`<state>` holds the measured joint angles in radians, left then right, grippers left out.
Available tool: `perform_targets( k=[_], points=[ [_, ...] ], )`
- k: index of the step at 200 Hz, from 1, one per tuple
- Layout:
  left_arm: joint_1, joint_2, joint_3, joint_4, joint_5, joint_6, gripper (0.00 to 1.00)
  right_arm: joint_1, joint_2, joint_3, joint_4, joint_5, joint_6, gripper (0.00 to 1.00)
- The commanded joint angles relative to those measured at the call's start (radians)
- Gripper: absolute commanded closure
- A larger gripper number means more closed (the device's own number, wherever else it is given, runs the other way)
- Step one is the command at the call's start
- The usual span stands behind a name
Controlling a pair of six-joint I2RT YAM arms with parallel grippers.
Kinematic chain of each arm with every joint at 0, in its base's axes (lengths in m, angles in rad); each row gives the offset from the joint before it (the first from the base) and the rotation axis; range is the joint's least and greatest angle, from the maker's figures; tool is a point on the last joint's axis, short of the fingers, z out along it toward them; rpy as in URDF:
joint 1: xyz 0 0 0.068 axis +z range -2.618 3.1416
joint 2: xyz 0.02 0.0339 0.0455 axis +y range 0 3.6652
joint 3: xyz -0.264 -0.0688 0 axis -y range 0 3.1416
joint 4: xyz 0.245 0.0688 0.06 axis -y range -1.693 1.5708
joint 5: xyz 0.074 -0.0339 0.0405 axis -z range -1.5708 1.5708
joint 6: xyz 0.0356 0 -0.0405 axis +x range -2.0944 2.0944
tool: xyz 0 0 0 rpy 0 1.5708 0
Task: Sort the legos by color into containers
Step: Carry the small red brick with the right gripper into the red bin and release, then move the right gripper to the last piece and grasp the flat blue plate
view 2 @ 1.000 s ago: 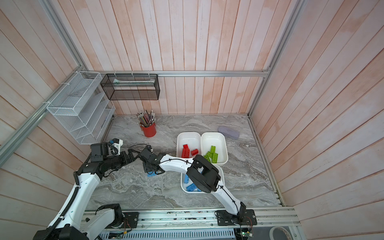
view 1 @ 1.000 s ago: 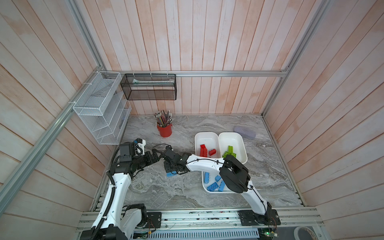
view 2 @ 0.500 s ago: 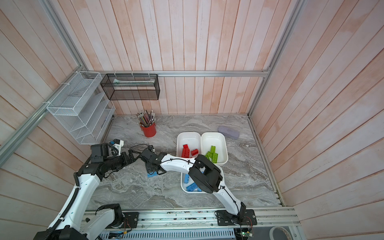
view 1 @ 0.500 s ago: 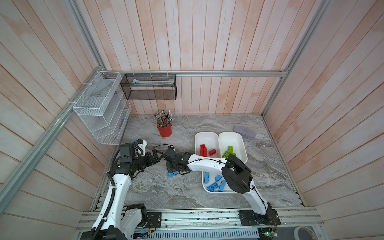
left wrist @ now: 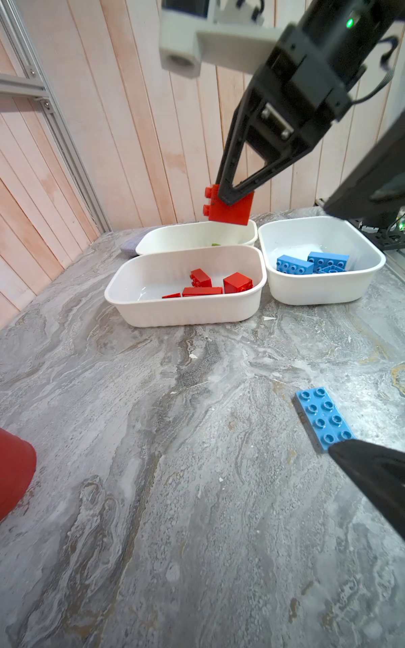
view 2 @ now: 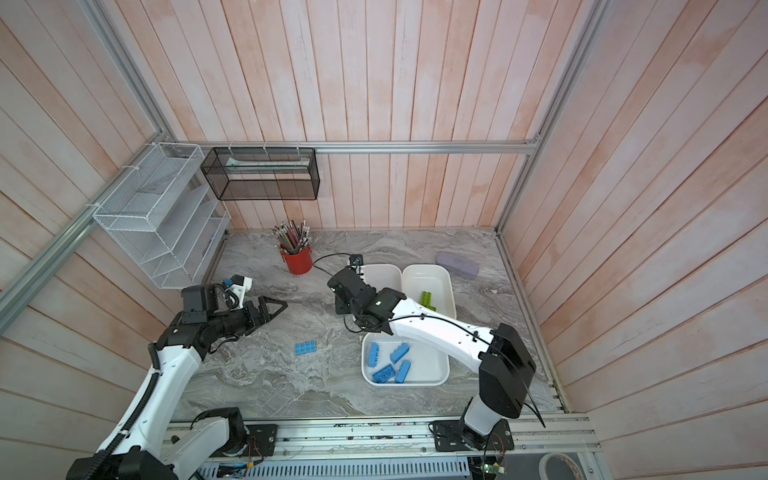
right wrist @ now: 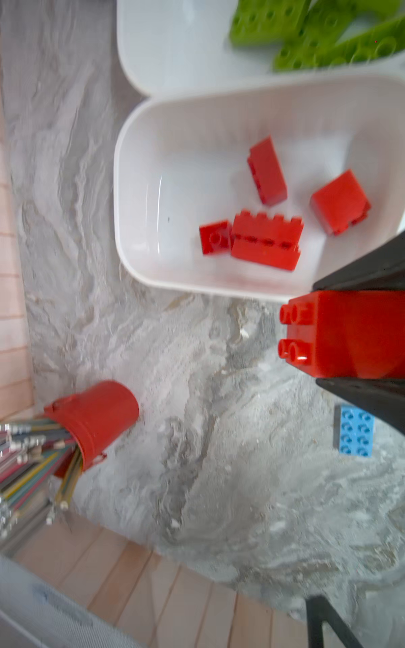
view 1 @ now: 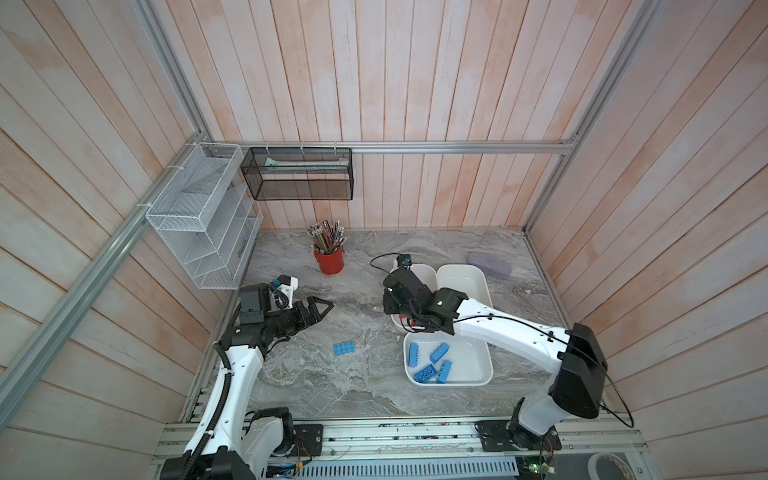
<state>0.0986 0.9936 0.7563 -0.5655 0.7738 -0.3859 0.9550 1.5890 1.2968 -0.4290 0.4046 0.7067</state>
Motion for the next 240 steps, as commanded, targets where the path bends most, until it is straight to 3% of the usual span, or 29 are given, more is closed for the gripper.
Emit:
perform_targets(
  k=[1, 56, 67, 88, 117, 142, 168, 194, 240],
  points=[
    [-0.009, 0.004, 0.01, 0.044, 0.048, -0.014, 0.0, -0.08, -0.033, -0.119, -0.019, 0.019, -0.009, 0.73],
    [-0.031, -0.003, 0.015, 0.041, 0.041, -0.022, 0.0, -0.171, 0.04, -0.2, 0.119, -0.089, -0.083, 0.68],
    [-0.031, -0.007, 0.019, 0.029, 0.036, -0.015, 0.0, -0.172, 0.067, -0.173, 0.097, -0.098, -0.099, 0.62],
    [-0.031, -0.015, 0.02, 0.015, 0.029, -0.006, 0.0, -0.163, 0.088, -0.115, 0.049, -0.139, -0.133, 0.42],
    [-0.03, -0.02, 0.027, -0.006, 0.013, 0.008, 0.0, -0.071, 0.067, -0.051, 0.06, -0.19, -0.215, 0.35],
    [-0.025, -0.027, 0.028, -0.014, -0.014, 0.012, 0.0, 0.006, 0.041, -0.117, 0.214, -0.386, -0.401, 0.3],
    [-0.023, -0.025, 0.031, -0.021, -0.024, 0.021, 0.0, 0.05, 0.065, -0.171, 0.314, -0.624, -0.679, 0.27],
    [-0.022, -0.029, 0.036, -0.023, -0.031, 0.024, 0.0, 0.082, 0.173, -0.119, 0.313, -0.718, -0.881, 0.27],
    [-0.014, -0.023, 0.047, -0.037, -0.044, 0.039, 0.0, 0.09, 0.365, -0.017, 0.332, -0.846, -1.068, 0.27]
  ],
)
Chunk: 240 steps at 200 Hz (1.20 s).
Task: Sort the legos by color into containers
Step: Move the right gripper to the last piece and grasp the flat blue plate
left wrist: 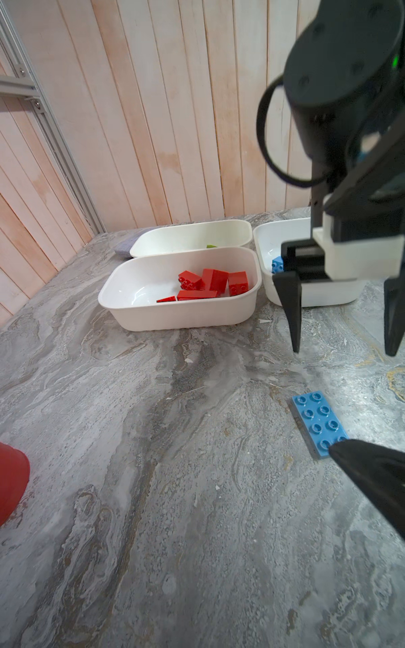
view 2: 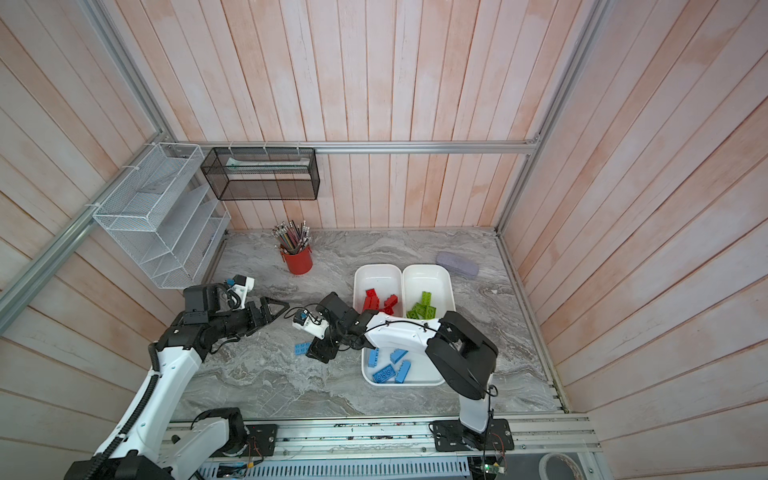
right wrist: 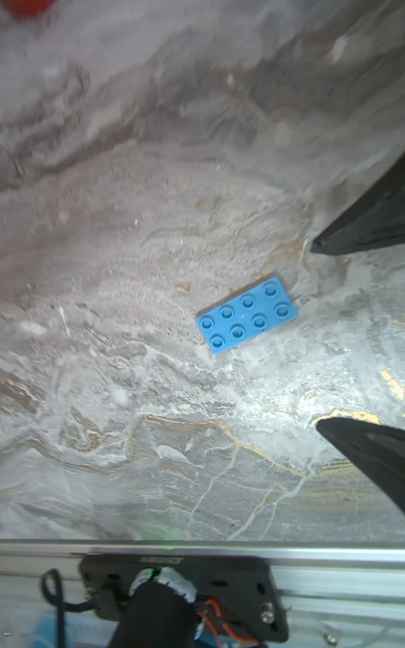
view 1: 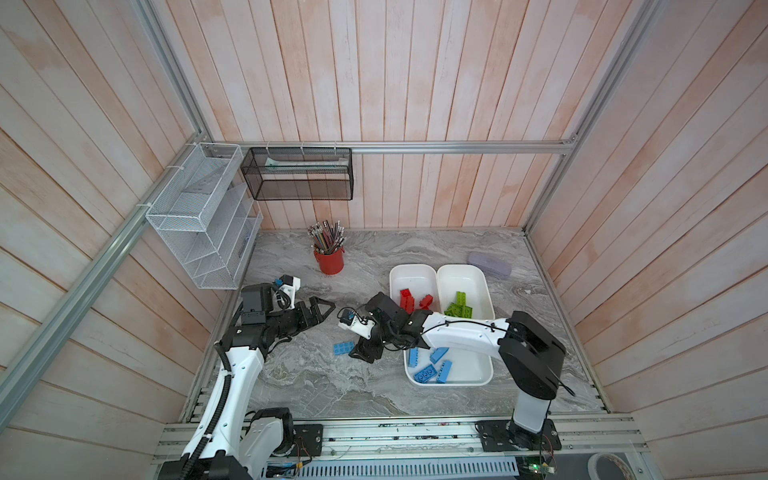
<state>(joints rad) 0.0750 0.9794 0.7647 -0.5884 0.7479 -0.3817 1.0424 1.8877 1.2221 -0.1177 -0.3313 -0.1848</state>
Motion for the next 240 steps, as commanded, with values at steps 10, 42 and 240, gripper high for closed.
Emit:
perform_targets(
  k=[10, 42, 240],
  points=[
    [0.011, -0.009, 0.039, -0.021, -0.017, 0.041, 0.0, 0.002, 0.102, 0.088, -0.005, -0.119, -0.217, 0.27],
    [0.014, -0.015, 0.033, -0.027, -0.018, 0.046, 0.0, 0.002, 0.175, 0.139, -0.002, -0.119, -0.254, 0.29],
    [0.015, -0.002, 0.024, -0.021, -0.034, 0.06, 0.0, 0.016, 0.347, 0.242, -0.149, 0.039, -0.323, 0.69]
  ],
)
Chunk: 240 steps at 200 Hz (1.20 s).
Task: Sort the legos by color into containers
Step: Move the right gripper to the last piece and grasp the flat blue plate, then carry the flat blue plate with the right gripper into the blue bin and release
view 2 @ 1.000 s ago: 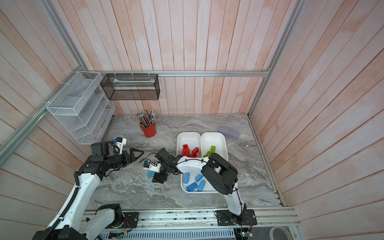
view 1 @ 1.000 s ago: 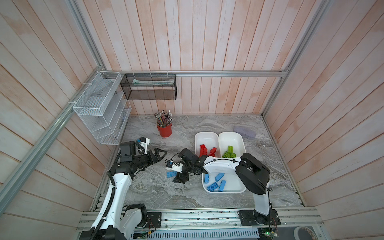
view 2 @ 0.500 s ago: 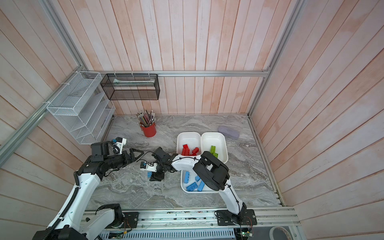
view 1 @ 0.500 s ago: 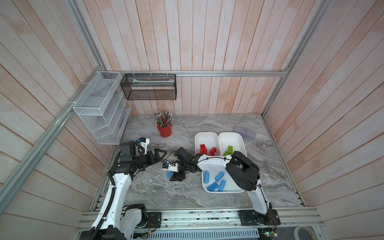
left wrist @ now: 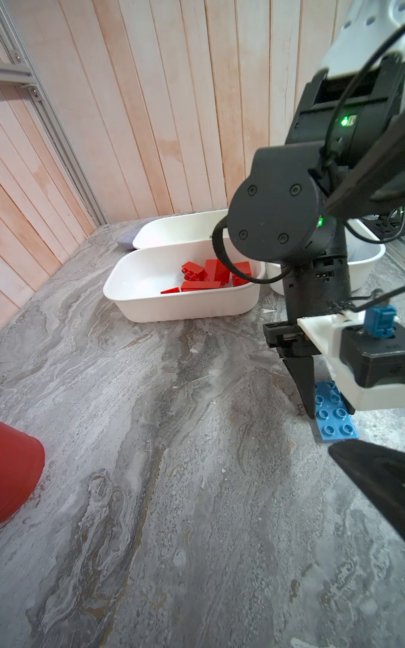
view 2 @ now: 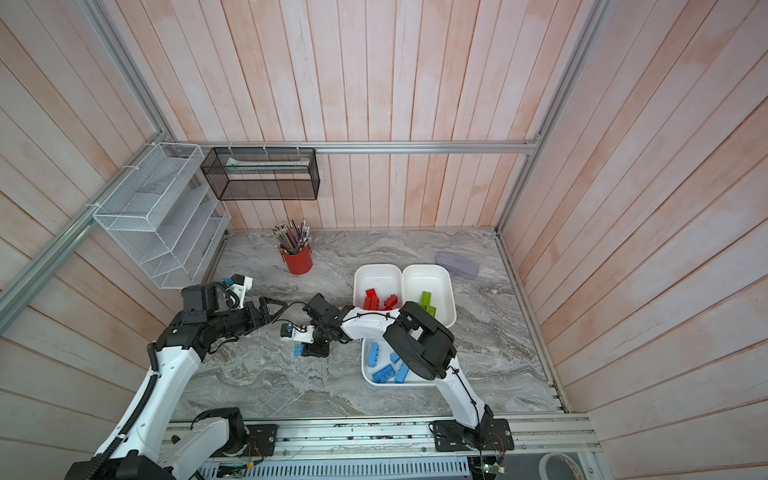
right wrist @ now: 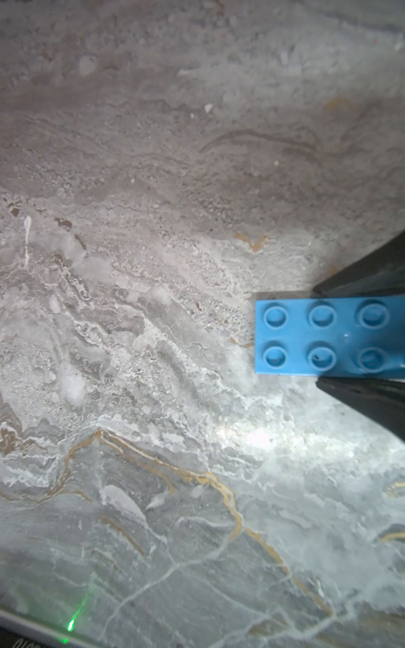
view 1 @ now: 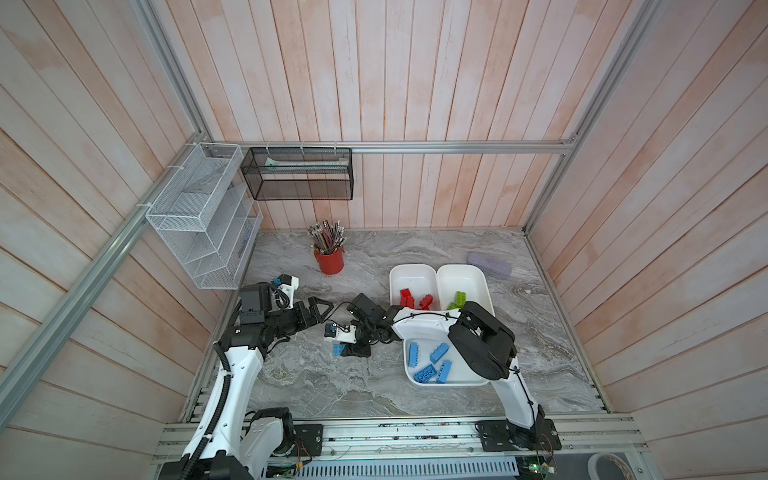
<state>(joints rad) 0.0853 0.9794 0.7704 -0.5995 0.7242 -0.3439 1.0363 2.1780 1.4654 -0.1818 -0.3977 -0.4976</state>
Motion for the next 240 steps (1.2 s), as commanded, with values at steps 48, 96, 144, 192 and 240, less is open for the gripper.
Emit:
perform_targets(
  k=[48, 96, 144, 192, 240],
  points=[
    [0.006, 0.002, 0.026, -0.014, -0.012, 0.025, 0.0, 0.04, 0.018, 0.0, -0.091, 0.14, -0.001, 0.77],
    [0.005, 0.004, 0.036, -0.014, 0.001, 0.023, 0.0, 0.034, -0.151, -0.071, -0.016, 0.09, 0.077, 0.77],
    [0.005, 0.01, 0.038, 0.009, 0.053, 0.005, 0.0, 0.005, -0.378, -0.198, -0.057, 0.151, 0.172, 0.77],
    [-0.022, -0.008, 0.023, 0.054, 0.124, -0.048, 0.0, -0.06, -0.672, -0.367, -0.192, 0.292, 0.418, 0.77],
    [-0.104, 0.01, 0.004, 0.126, 0.128, -0.101, 0.0, -0.077, -0.946, -0.545, -0.258, 0.422, 0.741, 0.74]
  ],
)
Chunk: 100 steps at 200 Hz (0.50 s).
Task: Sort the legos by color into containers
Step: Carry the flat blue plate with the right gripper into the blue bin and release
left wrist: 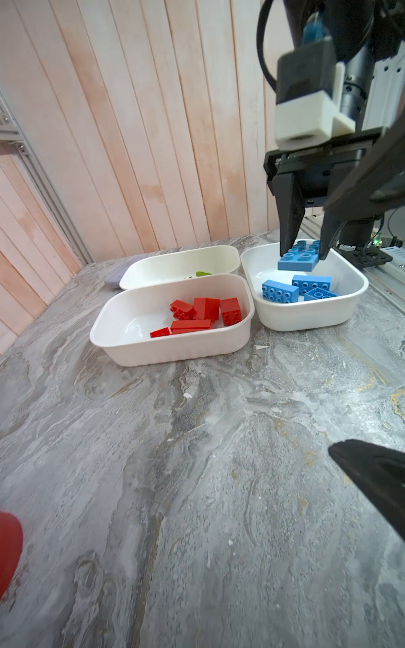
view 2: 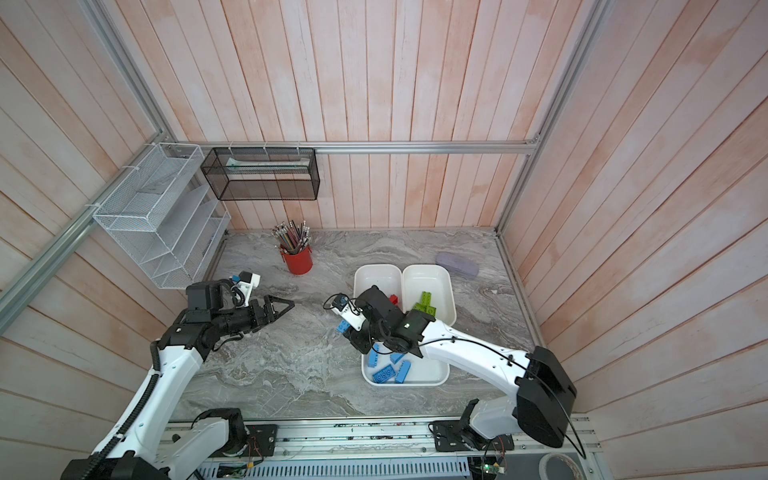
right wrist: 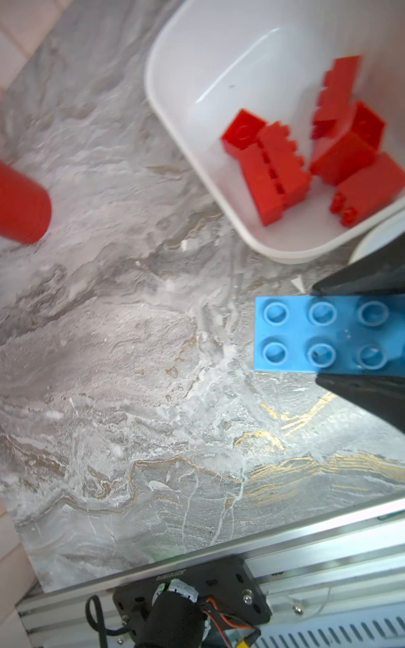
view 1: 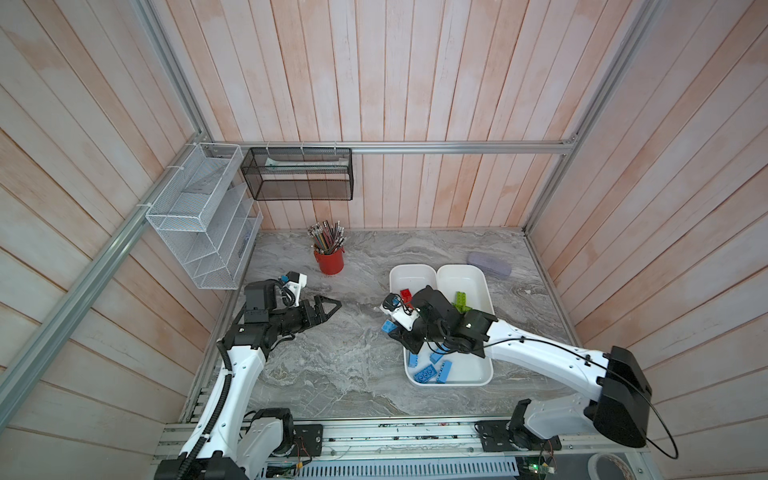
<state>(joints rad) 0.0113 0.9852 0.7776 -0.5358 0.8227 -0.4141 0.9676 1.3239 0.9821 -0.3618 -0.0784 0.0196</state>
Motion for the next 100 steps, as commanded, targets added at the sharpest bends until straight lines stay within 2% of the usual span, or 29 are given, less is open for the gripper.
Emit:
perform_targets(
  k=[1, 26, 46, 71, 100],
  points=[
    [-0.03, 0.006, -0.003, 0.062, 0.03, -0.031, 0.0, -0.01, -0.096, -0.068, -0.078, 0.106, 0.233, 0.74],
    [-0.056, 0.029, -0.003, 0.085, 0.024, -0.039, 0.0, -0.012, -0.189, -0.169, -0.076, 0.143, 0.393, 0.74],
    [-0.081, 0.045, 0.001, 0.096, 0.012, -0.042, 0.0, -0.012, -0.216, -0.242, -0.085, 0.153, 0.459, 0.74],
    [-0.093, 0.059, -0.007, 0.111, 0.003, -0.042, 0.0, -0.015, -0.207, -0.315, -0.021, 0.12, 0.47, 0.73],
    [-0.094, 0.064, -0.005, 0.101, -0.022, -0.027, 0.0, -0.038, -0.129, -0.348, 0.025, 0.093, 0.458, 0.7]
  ],
)
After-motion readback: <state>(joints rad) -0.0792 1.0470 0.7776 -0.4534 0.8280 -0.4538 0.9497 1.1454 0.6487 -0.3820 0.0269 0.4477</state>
